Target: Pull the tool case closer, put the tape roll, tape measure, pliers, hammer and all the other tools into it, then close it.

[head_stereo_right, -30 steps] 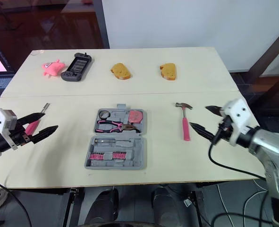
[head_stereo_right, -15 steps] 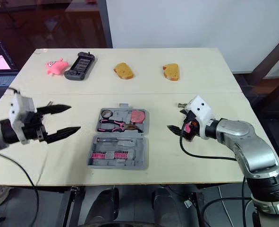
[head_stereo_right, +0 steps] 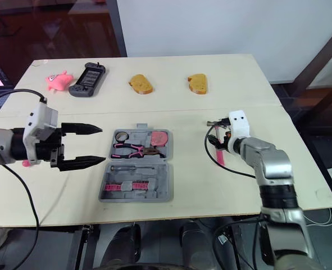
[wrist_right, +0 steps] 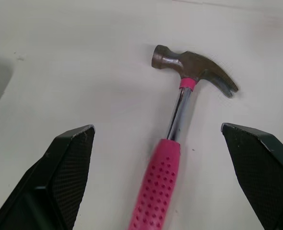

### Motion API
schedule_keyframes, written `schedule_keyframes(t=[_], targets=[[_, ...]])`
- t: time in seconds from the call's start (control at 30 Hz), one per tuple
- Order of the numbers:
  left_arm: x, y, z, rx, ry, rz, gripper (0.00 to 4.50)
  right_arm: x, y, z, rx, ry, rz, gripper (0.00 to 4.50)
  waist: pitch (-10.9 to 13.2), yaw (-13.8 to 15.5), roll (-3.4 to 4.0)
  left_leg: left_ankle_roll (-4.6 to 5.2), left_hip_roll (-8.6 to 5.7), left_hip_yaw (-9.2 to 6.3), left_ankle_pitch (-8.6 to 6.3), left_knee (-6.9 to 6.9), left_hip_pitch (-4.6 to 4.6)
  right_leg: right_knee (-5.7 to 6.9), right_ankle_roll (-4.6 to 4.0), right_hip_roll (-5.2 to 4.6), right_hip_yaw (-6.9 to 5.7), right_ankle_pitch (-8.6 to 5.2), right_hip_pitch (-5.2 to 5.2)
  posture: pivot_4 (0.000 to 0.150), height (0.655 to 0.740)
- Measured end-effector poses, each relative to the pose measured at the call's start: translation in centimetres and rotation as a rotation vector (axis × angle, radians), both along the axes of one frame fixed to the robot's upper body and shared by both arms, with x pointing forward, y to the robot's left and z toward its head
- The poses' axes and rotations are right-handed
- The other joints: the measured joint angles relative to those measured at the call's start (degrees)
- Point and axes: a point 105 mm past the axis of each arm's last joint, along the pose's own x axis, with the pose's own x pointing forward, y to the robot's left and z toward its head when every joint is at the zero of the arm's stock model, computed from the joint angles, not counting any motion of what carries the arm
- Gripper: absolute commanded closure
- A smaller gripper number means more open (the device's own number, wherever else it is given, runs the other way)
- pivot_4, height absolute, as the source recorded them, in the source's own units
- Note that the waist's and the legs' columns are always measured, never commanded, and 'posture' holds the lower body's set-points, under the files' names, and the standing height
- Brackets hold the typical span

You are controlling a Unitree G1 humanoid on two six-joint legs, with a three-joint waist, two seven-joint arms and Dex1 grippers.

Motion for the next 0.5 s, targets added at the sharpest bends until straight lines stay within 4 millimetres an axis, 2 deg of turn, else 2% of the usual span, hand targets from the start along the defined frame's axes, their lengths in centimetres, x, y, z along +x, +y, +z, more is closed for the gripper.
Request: schedule_keyframes(t=[0.2, 0.23, 0.27, 0.47, 0.5], targets=[[-0.6, 0.7, -0.7, 0.035, 0.004, 0.042, 0.00, 2.1, -0.9, -1.7, -0.009, 0.041, -0.066, 0.02, 0.0, -0.1, 0.02, 0.00, 0.01, -0.01, 0.00, -0.04, -0.01, 0.01, 0.00, 0.02, -0.01, 0.00, -0.04, 0.150, 0.7400], [-0.7, 0.8, -0.7, 0.036, 0.004, 0.051, 0.00, 2.4, -0.8, -1.8, -0.006, 0.039, -0.065, 0.57, 0.0, -0.1, 0.01, 0.00, 0.02, -0.01, 0.00, -0.04, -0.01, 0.01, 0.00, 0.03, -0.01, 0.00, -0.04, 0.150, 0.7400], [-0.8, 1.0, -0.7, 0.037, 0.000, 0.061, 0.00, 2.7, -0.6, -2.0, 0.001, 0.039, -0.065, 0.86, 0.0, -0.1, 0.01, 0.00, 0.02, -0.01, 0.00, -0.03, -0.01, 0.01, 0.00, 0.03, -0.01, 0.00, -0.04, 0.150, 0.7400], [-0.9, 1.2, -0.7, 0.040, -0.006, 0.078, 0.00, 3.6, -0.1, -2.2, -0.014, 0.013, -0.059, 3.83, 0.0, -0.2, -0.03, 0.00, 0.02, -0.01, 0.00, 0.00, 0.00, 0.01, 0.01, 0.03, 0.00, 0.01, -0.01, 0.150, 0.7400], [-0.9, 1.2, -0.7, 0.039, -0.007, 0.080, 0.00, 3.7, 0.2, -2.3, -0.012, 0.012, -0.054, 4.22, 0.0, -0.2, -0.03, 0.00, 0.02, -0.01, 0.00, 0.00, 0.00, 0.01, 0.01, 0.02, 0.00, 0.01, -0.01, 0.150, 0.7400]])
